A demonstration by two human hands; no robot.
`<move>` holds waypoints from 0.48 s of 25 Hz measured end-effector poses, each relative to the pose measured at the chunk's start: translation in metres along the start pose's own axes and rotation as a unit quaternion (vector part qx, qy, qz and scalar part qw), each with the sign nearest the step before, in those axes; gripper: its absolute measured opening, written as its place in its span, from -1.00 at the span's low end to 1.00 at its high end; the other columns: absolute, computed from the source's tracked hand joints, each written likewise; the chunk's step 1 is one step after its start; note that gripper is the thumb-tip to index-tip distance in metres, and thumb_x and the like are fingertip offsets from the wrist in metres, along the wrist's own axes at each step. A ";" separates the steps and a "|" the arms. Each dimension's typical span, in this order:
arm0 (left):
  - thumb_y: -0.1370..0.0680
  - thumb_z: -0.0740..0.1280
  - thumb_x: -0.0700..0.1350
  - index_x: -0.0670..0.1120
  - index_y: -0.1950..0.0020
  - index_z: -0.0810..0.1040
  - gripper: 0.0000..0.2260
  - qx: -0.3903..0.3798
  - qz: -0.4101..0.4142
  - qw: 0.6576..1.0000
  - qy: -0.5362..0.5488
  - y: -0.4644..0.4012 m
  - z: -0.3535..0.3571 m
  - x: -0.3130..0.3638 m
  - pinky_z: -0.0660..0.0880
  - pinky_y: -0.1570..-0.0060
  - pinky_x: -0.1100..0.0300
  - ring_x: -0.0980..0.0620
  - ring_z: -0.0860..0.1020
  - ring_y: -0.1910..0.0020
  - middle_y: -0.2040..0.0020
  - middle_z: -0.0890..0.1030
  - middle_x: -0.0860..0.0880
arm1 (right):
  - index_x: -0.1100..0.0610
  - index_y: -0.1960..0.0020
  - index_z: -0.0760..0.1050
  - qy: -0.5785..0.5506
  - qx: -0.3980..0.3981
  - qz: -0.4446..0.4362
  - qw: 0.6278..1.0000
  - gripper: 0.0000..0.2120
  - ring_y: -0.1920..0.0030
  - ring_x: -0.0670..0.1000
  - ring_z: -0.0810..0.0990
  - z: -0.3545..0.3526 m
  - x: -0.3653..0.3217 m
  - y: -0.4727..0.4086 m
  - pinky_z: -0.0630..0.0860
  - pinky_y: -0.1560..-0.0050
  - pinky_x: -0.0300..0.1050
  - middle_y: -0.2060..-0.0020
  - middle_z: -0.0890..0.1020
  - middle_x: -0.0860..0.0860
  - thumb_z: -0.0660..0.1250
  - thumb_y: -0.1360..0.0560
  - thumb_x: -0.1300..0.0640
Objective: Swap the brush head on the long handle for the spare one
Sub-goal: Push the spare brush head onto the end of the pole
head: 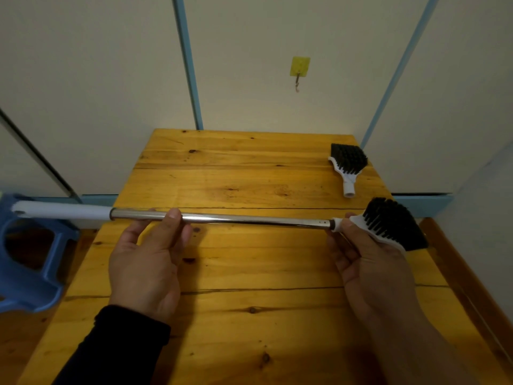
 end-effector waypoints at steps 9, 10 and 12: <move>-0.55 0.53 -0.06 -0.03 -0.33 0.58 -0.63 -0.024 0.021 0.999 -0.013 0.003 0.005 0.004 0.69 0.03 0.20 0.11 0.71 0.12 0.09 0.73 0.06 | 0.16 -0.10 0.63 0.002 -0.001 -0.004 1.000 -0.80 -0.03 0.08 0.73 0.000 0.000 0.000 0.67 0.06 -0.07 0.00 0.75 0.11 0.43 -0.49 0.28; -0.55 0.53 -0.06 -0.04 -0.35 0.60 -0.62 -0.020 0.019 0.999 -0.017 0.003 0.003 0.003 0.68 0.07 0.23 0.13 0.70 0.15 0.10 0.72 0.07 | 0.17 -0.11 0.63 0.003 -0.001 -0.002 1.000 -0.80 -0.04 0.08 0.73 0.000 0.000 0.000 0.68 0.05 -0.06 -0.01 0.74 0.12 0.43 -0.49 0.28; -0.56 0.53 -0.08 -0.11 -0.39 0.61 -0.58 -0.014 0.013 1.000 -0.018 0.001 0.001 0.001 0.67 0.07 0.25 0.15 0.69 0.15 0.13 0.73 0.07 | 0.17 -0.11 0.63 0.006 0.000 -0.001 1.000 -0.81 -0.04 0.08 0.73 0.000 0.000 0.000 0.67 0.04 -0.06 -0.03 0.74 0.13 0.43 -0.50 0.28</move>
Point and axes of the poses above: each hand's wrist, its own y-axis away from the middle knuckle, its own z-axis out of the palm, x = y × z, the point moved 7 cm from there along -y, towards the middle knuckle
